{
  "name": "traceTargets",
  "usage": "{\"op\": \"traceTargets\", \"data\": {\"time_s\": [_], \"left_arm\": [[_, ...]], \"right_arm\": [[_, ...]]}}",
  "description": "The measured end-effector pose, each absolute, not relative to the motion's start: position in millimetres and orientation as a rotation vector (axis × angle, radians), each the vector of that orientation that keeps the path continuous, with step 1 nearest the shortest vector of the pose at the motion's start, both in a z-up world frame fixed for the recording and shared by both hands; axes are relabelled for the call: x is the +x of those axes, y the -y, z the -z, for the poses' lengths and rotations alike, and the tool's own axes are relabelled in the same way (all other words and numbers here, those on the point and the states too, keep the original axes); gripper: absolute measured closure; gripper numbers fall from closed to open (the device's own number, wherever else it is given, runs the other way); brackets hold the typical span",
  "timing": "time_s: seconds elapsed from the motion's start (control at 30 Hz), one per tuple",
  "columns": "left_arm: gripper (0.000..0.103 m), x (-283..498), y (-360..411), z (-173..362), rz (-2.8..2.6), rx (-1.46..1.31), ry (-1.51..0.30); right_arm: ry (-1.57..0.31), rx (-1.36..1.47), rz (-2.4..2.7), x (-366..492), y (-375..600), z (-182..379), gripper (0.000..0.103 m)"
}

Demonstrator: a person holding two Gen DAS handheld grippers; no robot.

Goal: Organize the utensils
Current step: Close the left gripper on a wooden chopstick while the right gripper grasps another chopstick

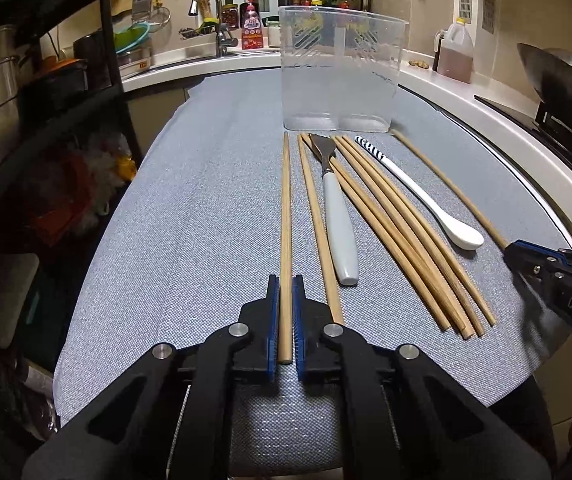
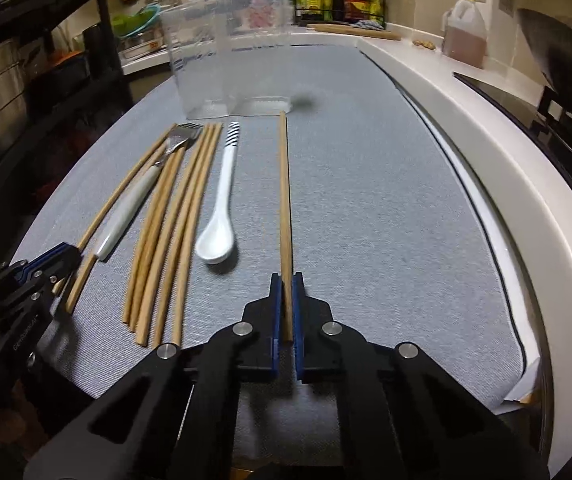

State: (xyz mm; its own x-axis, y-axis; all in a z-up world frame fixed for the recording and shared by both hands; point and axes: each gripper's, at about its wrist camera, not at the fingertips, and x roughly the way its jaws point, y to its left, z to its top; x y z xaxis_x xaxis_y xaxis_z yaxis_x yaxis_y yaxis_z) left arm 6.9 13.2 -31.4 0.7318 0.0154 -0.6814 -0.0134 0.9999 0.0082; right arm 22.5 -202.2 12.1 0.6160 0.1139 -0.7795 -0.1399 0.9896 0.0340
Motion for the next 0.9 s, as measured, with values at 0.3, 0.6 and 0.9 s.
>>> {"op": "traceTargets", "data": {"time_s": [0.3, 0.6, 0.9], "left_arm": [[0.096, 8.0, -13.5, 32.3, -0.007, 0.006, -0.743], [0.096, 7.5, -12.0, 32.9, -0.01, 0.012, -0.739], [0.096, 7.8, -12.6, 32.3, -0.011, 0.014, -0.739]], "right_arm": [[-0.899, -0.009, -0.104, 21.4, 212.1, -9.2, 0.095], [-0.894, -0.017, -0.104, 21.2, 211.1, -10.1, 0.095], [-0.895, -0.024, -0.099, 20.7, 211.1, -10.6, 0.094]]}}
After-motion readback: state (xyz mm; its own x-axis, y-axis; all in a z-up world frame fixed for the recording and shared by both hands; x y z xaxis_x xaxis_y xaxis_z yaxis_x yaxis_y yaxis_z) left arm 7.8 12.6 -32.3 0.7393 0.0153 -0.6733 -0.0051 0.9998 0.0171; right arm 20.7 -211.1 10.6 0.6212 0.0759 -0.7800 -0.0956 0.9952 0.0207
